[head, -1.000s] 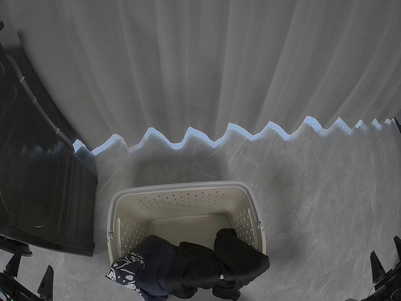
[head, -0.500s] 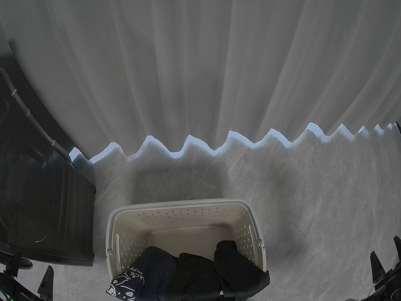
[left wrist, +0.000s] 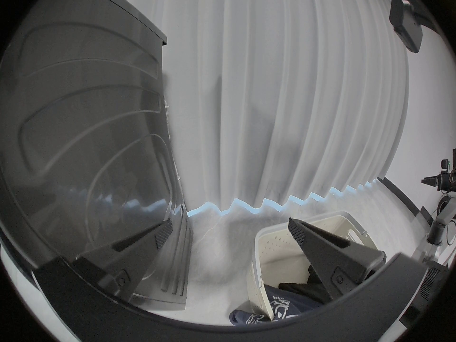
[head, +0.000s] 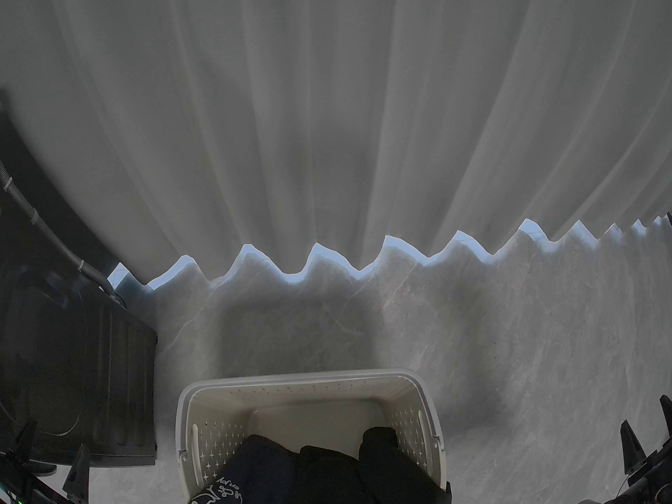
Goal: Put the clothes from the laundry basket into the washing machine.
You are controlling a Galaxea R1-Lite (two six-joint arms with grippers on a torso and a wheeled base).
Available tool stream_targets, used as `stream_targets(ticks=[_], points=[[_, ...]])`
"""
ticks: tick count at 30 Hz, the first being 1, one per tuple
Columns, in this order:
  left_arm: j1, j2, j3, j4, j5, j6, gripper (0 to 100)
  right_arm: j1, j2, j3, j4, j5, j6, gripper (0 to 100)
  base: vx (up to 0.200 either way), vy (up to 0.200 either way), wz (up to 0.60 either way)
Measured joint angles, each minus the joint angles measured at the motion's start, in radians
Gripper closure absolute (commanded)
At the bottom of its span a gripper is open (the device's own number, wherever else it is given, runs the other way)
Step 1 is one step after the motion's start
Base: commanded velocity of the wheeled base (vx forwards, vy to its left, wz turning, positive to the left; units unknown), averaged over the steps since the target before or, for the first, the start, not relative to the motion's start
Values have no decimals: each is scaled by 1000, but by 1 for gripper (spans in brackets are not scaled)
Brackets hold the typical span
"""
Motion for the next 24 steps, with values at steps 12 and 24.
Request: stream_targets(ticks=[12, 24], points=[[0, 0, 0, 0, 0, 0, 0, 0, 0, 0, 0, 0, 0, 0, 50, 0, 0], [0, 0, 0, 0, 0, 0, 0, 0, 0, 0, 0, 0, 0, 0, 0, 0, 0]])
